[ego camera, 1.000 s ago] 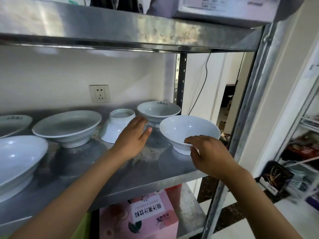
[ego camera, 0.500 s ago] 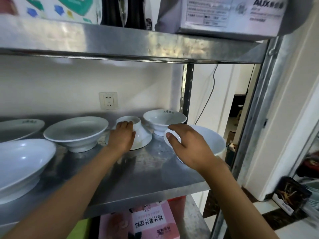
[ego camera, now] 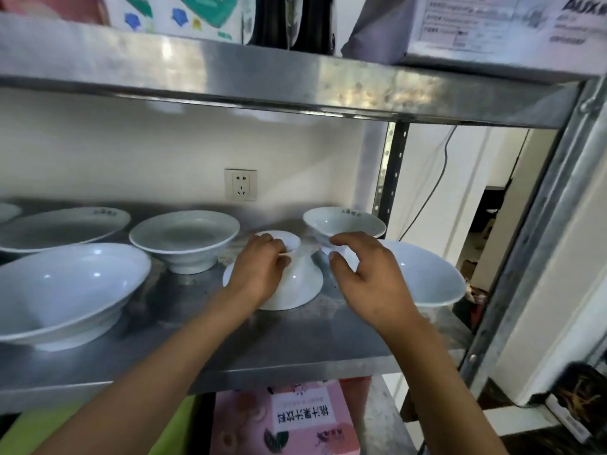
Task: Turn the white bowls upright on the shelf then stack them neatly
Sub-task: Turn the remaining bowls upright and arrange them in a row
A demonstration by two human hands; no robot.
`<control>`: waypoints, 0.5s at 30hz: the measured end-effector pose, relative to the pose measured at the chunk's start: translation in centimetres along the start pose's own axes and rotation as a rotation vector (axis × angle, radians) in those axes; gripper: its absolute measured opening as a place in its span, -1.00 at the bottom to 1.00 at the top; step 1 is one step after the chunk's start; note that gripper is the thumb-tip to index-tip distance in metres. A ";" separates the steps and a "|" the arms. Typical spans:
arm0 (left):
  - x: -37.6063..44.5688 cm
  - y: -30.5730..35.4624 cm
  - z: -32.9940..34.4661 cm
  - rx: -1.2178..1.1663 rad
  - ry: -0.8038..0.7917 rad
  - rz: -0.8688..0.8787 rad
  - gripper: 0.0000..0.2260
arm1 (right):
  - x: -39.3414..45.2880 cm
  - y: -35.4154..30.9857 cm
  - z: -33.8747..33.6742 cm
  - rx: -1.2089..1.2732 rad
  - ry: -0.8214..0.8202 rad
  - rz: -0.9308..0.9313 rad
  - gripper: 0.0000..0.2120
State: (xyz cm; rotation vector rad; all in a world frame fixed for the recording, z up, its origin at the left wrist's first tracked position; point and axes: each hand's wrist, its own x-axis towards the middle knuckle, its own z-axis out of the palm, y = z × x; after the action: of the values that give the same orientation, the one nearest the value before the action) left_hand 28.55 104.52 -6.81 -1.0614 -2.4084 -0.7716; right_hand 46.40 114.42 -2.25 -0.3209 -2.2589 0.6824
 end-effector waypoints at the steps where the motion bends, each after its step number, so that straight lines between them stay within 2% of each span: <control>1: -0.6 0.1 -0.3 -0.015 0.014 0.007 -0.81 | -0.3 -0.2 0.0 0.036 0.014 0.033 -0.76; 4: -2.5 0.0 -0.9 -0.048 0.072 0.041 -0.84 | -1.3 -1.1 -0.1 0.198 0.087 0.134 -0.81; 8: -4.3 -0.4 -2.1 -0.091 0.147 0.038 -0.83 | -2.4 -1.8 1.3 0.278 0.103 0.190 -0.82; 15: -6.8 -0.2 -5.7 -0.342 0.362 -0.124 -0.92 | -6.0 -3.6 3.3 0.473 0.267 0.326 -0.82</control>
State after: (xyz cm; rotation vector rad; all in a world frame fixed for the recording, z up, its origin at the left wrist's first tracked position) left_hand 33.42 97.15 -6.26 -0.8062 -2.0901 -1.3300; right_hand 48.15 107.67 -5.65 -0.5149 -1.7423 1.2358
